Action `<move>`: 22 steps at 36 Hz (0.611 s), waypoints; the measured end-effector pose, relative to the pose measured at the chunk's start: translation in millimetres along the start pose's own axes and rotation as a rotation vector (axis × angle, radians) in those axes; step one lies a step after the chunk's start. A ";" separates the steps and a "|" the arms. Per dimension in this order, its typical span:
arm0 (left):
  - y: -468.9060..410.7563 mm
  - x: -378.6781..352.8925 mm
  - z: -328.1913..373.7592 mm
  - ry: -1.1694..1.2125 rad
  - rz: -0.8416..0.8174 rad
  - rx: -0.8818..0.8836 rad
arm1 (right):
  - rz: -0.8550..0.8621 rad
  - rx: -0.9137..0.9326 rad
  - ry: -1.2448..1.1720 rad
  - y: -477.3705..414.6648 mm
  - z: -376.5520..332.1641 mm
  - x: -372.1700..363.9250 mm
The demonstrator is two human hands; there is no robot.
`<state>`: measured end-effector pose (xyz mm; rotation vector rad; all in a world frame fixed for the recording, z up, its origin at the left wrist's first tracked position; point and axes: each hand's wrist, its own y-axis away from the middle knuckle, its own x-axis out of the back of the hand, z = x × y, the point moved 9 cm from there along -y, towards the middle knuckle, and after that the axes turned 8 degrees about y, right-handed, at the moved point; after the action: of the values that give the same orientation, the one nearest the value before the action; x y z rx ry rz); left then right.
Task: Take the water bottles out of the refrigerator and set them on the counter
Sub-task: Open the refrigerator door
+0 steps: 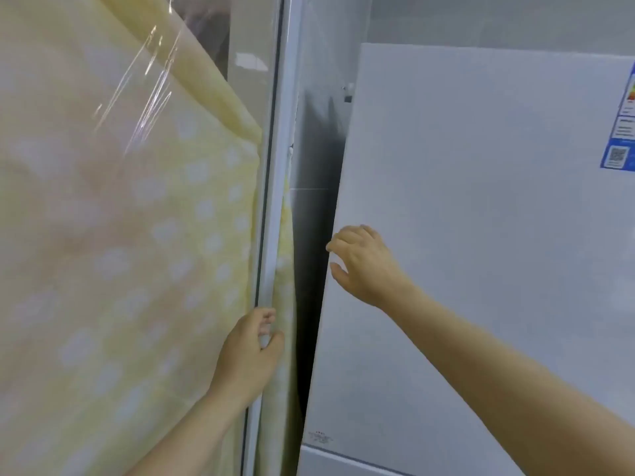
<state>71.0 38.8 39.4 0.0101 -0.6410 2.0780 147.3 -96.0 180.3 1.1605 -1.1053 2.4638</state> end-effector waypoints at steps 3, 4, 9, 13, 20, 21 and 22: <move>-8.1 -9.7 -11.5 0.040 0.001 0.033 | 0.035 0.111 0.118 -23.2 0.6 -1.4; -10.1 -14.6 -13.6 0.035 -0.011 0.053 | 0.011 0.132 0.159 -29.9 0.3 -1.7; -27.0 -38.0 -23.1 0.069 -0.023 0.104 | -0.055 0.209 0.354 -47.9 -0.8 -22.3; -38.0 -54.2 -27.0 0.092 -0.049 0.120 | 0.012 0.231 0.419 -50.0 -1.1 -32.1; -48.2 -94.0 -49.7 0.246 -0.166 0.250 | 0.129 0.238 0.385 -54.1 0.9 -36.0; -49.3 -100.7 -52.5 0.276 -0.186 0.267 | 0.137 0.236 0.383 -54.1 1.5 -36.3; -49.6 -106.9 -52.9 0.291 -0.208 0.279 | 0.136 0.234 0.386 -54.2 2.1 -37.9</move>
<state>183.3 0.0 -11.3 -0.0627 -0.1633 1.9031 199.1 -54.7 183.0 0.6294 -0.8260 2.8201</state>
